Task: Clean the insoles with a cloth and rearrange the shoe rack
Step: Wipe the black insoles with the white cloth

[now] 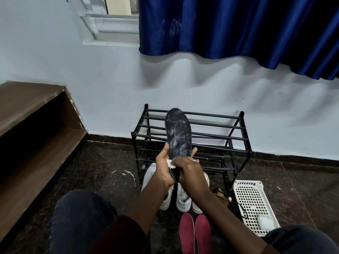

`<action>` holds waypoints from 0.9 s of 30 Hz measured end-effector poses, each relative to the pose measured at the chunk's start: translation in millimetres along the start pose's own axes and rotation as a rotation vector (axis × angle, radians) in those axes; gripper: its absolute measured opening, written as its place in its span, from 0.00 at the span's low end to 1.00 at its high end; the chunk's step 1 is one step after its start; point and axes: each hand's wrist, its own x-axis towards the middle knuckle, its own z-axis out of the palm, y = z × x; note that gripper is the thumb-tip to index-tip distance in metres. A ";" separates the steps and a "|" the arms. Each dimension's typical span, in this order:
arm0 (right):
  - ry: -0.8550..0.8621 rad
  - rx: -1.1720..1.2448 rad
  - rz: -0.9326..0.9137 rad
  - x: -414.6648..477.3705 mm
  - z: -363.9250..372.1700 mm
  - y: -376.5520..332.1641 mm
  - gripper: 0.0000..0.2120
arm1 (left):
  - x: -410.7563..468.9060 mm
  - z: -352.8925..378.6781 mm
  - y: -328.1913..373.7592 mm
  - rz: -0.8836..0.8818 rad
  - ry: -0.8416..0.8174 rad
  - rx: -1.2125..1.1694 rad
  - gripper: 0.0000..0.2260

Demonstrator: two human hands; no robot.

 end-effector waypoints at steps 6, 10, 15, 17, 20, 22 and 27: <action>-0.081 -0.174 -0.023 -13.9 -9.3 0.5 0.16 | -1.4 -1.9 1.6 0.040 -0.049 0.010 0.28; -0.228 -0.122 -0.006 -12.2 -16.7 3.9 0.14 | -2.7 -6.2 0.8 0.035 -0.046 -0.031 0.27; -0.091 -0.130 0.100 8.7 -14.7 -2.6 0.14 | -2.7 0.0 -3.3 -0.017 -0.037 0.033 0.29; -0.049 -0.135 0.034 7.4 -10.9 -9.9 0.11 | -2.3 2.0 -3.5 0.004 -0.036 0.038 0.30; -0.021 -0.089 -0.114 -6.0 -12.3 -9.6 0.11 | -0.1 1.7 0.2 0.030 -0.026 -0.010 0.32; -0.063 -0.065 -0.109 -16.0 -16.2 -3.5 0.14 | 0.2 1.2 0.3 0.041 -0.021 -0.026 0.32; -0.105 -0.067 -0.069 -23.5 -16.9 5.9 0.16 | 1.1 3.2 -2.7 0.036 -0.005 -0.015 0.30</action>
